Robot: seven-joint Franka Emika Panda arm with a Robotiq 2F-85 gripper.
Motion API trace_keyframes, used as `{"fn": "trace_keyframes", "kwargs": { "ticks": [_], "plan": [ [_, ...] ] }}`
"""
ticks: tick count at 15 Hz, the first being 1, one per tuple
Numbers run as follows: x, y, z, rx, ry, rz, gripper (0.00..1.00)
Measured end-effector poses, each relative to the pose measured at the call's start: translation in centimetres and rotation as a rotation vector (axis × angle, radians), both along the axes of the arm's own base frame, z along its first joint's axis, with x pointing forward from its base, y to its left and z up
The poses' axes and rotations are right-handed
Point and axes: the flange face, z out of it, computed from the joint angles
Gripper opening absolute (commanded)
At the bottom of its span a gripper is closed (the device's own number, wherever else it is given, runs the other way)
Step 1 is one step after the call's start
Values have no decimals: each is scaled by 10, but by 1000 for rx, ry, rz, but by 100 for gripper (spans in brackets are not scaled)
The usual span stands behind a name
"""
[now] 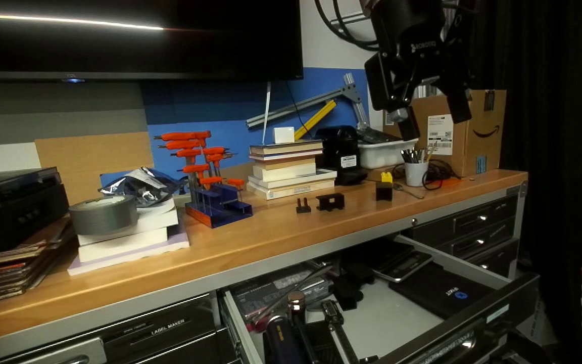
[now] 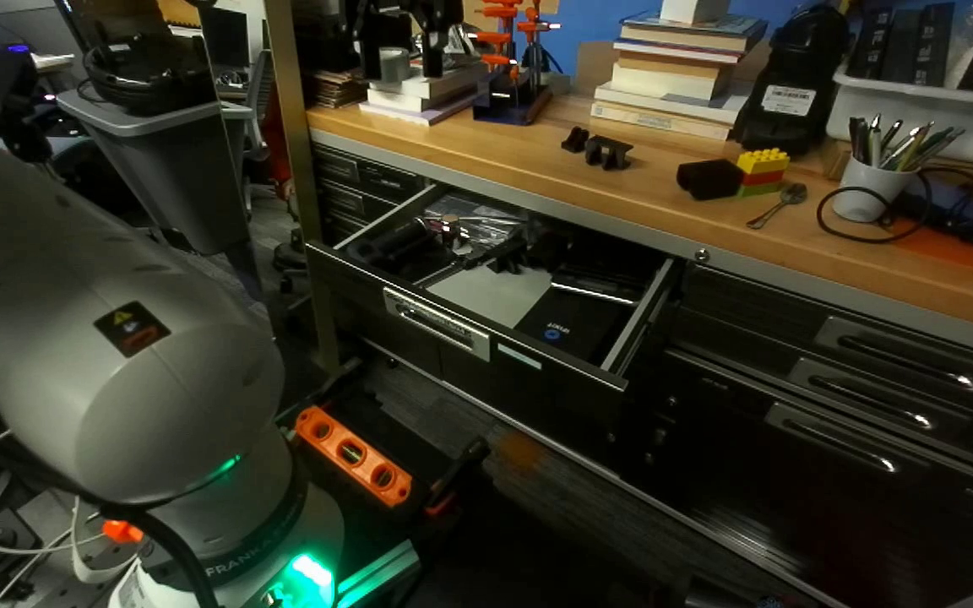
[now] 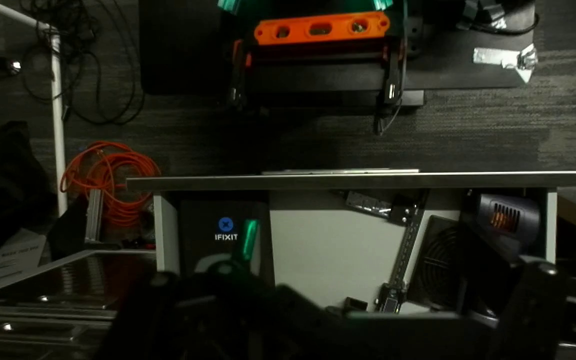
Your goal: Put the black objects in the drawer and close it
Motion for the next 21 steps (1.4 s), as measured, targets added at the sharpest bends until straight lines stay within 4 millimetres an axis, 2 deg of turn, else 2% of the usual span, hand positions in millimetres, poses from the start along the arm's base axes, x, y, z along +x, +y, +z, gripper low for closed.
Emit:
{"fn": "trace_keyframes", "kwargs": {
  "ticks": [4,9,13,16,18,21],
  "plan": [
    [25,-25,-20,16,-152,-35,100],
    [71,-86,-39,7,-365,-172,100],
    [115,-143,-59,-10,-448,-307,100],
    [151,-177,-78,-3,-467,-406,100],
    [177,-194,-93,-2,-466,-461,100],
    [215,-205,-109,15,-463,-525,100]
  ]
}}
